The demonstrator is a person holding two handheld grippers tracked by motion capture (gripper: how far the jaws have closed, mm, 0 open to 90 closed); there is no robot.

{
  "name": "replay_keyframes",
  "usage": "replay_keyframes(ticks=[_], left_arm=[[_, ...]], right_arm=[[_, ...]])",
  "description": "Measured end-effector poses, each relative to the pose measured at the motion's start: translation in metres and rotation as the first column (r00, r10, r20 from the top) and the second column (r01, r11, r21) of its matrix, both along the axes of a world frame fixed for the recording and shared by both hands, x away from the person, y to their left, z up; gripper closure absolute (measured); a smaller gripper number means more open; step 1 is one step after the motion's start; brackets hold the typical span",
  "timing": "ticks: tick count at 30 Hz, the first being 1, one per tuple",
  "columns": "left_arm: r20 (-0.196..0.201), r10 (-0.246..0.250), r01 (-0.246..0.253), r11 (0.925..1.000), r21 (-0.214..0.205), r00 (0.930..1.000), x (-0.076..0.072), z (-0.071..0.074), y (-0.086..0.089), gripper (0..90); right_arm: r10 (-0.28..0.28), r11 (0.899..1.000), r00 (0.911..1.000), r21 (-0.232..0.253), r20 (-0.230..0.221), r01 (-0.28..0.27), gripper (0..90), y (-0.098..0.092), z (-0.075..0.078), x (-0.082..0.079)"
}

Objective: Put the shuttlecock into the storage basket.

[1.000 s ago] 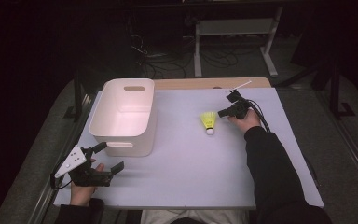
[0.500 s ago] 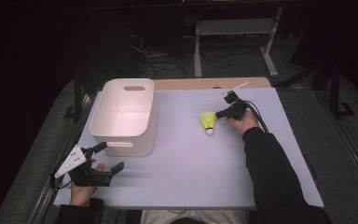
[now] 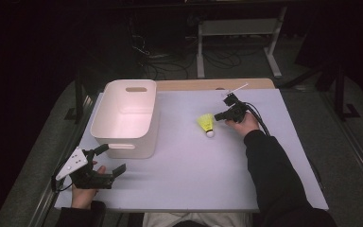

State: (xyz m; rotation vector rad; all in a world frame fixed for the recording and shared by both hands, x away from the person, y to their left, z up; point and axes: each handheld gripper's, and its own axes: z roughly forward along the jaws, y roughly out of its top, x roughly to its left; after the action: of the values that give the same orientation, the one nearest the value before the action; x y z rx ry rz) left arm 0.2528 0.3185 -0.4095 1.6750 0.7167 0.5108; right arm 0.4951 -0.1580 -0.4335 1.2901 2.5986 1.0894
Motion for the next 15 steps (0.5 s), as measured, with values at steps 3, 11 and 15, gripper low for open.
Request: replay_keyframes(ticks=[3,11,15], left_arm=[[0.001,-0.001,0.001,1.0000,-0.002,1.0000,-0.0002,0.0001,0.0001,0.0],[0.000,-0.002,0.002,1.0000,-0.003,1.0000,-0.0003,0.0001,0.0002,0.0],[-0.001,-0.003,0.003,1.0000,-0.002,1.0000,-0.0001,0.0000,0.0002,0.0]], right_arm=[[0.009,1.000,1.0000,0.004,0.003,-0.009,89.1,0.0018,0.0011,-0.0011],[0.027,1.000,0.9996,0.003,-0.004,-0.027,89.0,0.0059,-0.0002,-0.0024],[0.033,0.999,0.9994,0.006,-0.006,-0.033,89.0,0.0074,-0.0022,-0.0019]])
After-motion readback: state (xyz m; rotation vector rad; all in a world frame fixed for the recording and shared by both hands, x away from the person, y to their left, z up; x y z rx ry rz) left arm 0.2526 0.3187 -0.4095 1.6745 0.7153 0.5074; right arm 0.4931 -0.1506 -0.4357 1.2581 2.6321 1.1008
